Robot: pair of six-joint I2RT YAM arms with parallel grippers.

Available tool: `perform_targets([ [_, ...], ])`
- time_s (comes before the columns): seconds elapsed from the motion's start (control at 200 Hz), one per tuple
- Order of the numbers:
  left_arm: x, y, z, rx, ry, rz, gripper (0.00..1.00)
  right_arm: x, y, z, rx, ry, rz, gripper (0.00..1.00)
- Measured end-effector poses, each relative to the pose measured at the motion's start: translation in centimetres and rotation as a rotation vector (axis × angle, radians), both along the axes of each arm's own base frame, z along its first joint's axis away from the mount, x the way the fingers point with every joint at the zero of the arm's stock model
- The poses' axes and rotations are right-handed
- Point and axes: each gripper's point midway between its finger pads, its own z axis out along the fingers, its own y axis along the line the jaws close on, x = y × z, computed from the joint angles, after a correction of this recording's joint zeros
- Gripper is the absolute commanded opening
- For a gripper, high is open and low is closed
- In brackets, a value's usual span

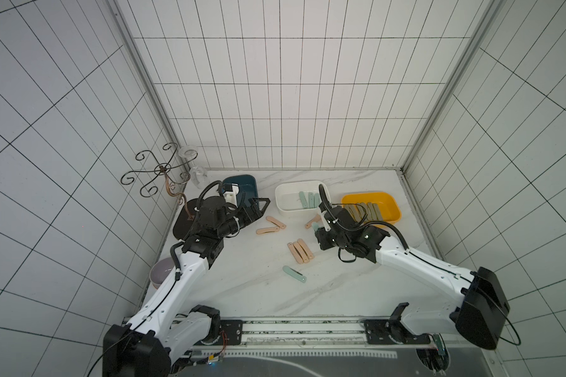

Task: Place the fruit knives into the storage box by color
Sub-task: Pick up the fruit knife from the center of the board, then place the fruit knife in the storage box.

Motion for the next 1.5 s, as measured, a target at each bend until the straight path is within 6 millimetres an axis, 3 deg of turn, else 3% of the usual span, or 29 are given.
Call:
perform_targets([
  [0.09,0.1,0.0,-0.2,0.003,0.005,0.002,0.97,3.5,0.8,2.2,0.045,-0.044,-0.023,0.27],
  [0.195,0.3,0.0,-0.5,0.007,0.013,0.005,0.97,7.1,1.5,3.0,0.087,-0.061,-0.049,0.27],
  [0.39,0.6,0.0,-1.0,0.016,0.025,0.007,0.97,12.6,3.5,1.6,0.144,-0.03,-0.073,0.27],
  [0.565,0.9,-0.1,-0.8,0.02,0.02,0.007,0.97,16.0,5.0,-0.9,0.187,0.021,-0.089,0.27],
  [0.94,1.1,-0.1,-0.8,0.026,0.017,0.007,0.97,19.3,6.9,-6.8,0.178,0.089,-0.106,0.27],
  [1.5,1.2,-0.1,-0.8,0.026,0.018,0.007,0.97,22.6,7.3,-10.7,0.167,0.065,-0.14,0.28],
])
